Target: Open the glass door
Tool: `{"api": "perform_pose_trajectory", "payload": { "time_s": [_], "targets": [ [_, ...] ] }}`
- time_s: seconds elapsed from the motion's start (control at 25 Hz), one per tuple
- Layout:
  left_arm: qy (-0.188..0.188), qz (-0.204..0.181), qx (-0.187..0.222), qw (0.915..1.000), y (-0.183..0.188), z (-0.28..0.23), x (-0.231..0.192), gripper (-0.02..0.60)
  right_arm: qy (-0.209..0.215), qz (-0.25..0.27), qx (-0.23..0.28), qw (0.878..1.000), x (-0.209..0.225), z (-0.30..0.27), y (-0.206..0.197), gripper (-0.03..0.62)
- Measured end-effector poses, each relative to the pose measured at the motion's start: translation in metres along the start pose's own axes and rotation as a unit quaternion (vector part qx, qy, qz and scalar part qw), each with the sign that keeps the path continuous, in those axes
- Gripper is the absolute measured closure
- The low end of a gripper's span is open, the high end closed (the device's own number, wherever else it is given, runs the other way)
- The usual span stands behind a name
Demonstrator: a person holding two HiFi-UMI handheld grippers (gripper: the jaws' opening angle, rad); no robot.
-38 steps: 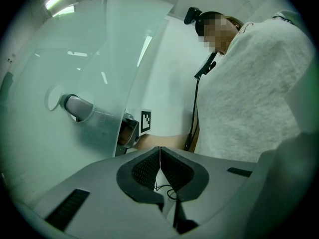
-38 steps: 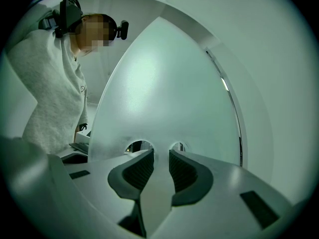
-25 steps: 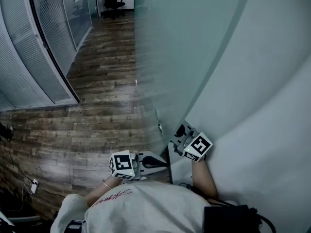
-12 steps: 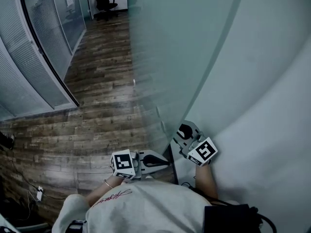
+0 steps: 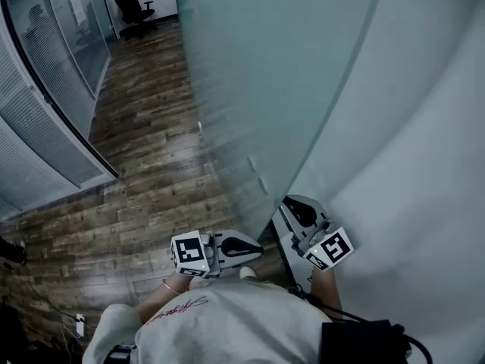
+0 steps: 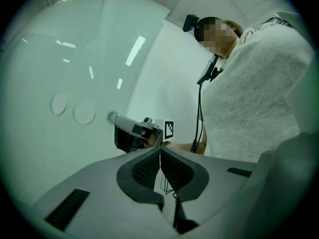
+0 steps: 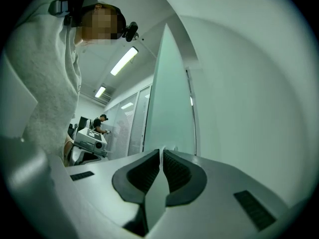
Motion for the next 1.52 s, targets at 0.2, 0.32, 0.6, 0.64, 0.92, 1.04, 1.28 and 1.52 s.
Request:
{"api": "perform_pose_trajectory", "payload": {
  "time_s": [0.2, 0.32, 0.6, 0.64, 0.92, 1.04, 1.28, 1.52],
  "targets": [
    [-0.026, -0.002, 0.000, 0.9997, 0.000, 0.023, 0.015, 0.563, -0.030, -0.007, 0.014, 0.999, -0.027, 0.010, 0.001, 0.559],
    [-0.034, -0.001, -0.001, 0.9994, 0.000, 0.033, 0.025, 0.563, -0.030, -0.016, 0.024, 0.999, -0.048, 0.008, -0.001, 0.559],
    [-0.052, -0.010, -0.002, 0.9986, 0.003, 0.057, 0.055, 0.563, -0.005, 0.000, 0.019, 1.000, -0.111, -0.013, 0.000, 0.565],
    [-0.052, -0.010, -0.003, 0.9986, 0.002, 0.060, 0.059, 0.563, 0.000, 0.000, 0.014, 1.000, -0.118, -0.015, -0.002, 0.566],
    [-0.045, -0.019, -0.002, 0.9988, -0.006, 0.092, 0.084, 0.563, 0.016, 0.000, -0.006, 1.000, -0.157, -0.034, -0.016, 0.572],
    [-0.039, -0.022, 0.001, 0.9990, -0.005, 0.100, 0.089, 0.563, 0.024, 0.005, -0.012, 1.000, -0.165, -0.041, -0.017, 0.572],
    [-0.025, -0.021, 0.005, 0.9994, -0.010, 0.111, 0.096, 0.563, 0.036, 0.005, -0.017, 0.999, -0.177, -0.050, -0.027, 0.572],
    [-0.023, -0.027, 0.011, 0.9993, -0.007, 0.113, 0.096, 0.563, 0.041, 0.007, -0.028, 0.999, -0.180, -0.054, -0.026, 0.572]
  ]
}}
Point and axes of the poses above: the fingertips, and each gripper's own axes: z backward along the fingers, x to its right, y out of its top, the point moved 10 cm from there along z, backward along the fingers, and after that the axes turned 7 degrees about -z, right-handed, at the moved point
